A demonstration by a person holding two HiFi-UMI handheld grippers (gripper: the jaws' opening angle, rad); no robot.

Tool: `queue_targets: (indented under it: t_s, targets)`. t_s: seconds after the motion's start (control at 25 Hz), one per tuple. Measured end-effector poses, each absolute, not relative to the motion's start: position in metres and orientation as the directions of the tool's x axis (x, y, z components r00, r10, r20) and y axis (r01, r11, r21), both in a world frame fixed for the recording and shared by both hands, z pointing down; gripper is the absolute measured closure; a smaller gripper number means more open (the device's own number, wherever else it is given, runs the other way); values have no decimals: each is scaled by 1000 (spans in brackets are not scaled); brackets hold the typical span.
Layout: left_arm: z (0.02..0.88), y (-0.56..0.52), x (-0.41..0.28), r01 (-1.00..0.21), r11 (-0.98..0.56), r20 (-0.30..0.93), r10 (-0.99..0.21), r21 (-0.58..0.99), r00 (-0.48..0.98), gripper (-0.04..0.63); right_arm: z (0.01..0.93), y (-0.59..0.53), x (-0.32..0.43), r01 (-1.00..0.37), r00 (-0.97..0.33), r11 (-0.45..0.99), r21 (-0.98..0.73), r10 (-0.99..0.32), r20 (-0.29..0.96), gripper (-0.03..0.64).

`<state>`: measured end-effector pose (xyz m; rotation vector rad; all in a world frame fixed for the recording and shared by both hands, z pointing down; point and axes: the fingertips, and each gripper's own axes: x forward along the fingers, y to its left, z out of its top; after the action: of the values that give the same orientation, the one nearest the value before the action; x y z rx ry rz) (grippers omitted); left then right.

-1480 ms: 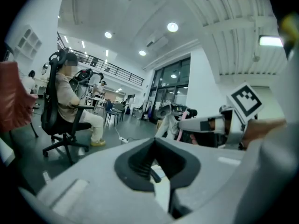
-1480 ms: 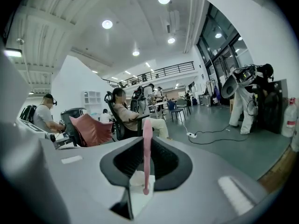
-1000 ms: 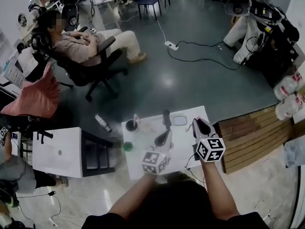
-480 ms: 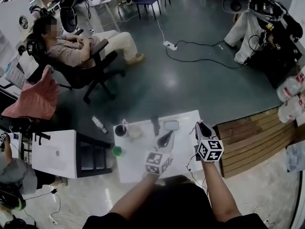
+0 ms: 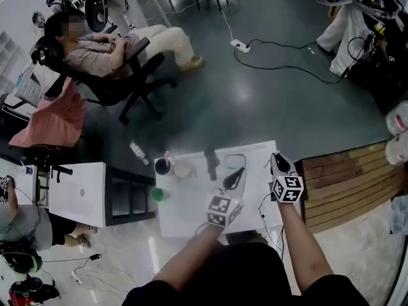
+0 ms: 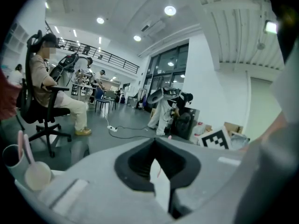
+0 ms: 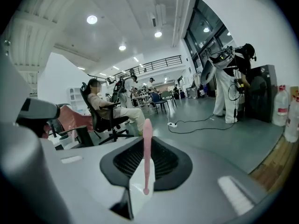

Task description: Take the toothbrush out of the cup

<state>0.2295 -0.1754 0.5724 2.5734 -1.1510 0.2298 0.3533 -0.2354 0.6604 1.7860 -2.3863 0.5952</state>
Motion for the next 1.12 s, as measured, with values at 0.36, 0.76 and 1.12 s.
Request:
queue_targets:
  t_s: [0.36,0.76,1.12]
  targets:
    - [589,-172,223,-764,-603,307,-700,229,645,594,678,-267,350,-935,-332,282,-215,-908,254,568]
    - [602,-169,221,-763,-599,324,-692,242,645,594,686,-247,346,-926,-369,339,-168,-906,206,566]
    - [603,-162,240,-731,-633,316,-661,253,681,594,698,-208,362,-937,-329,287,-198,-917,228,565]
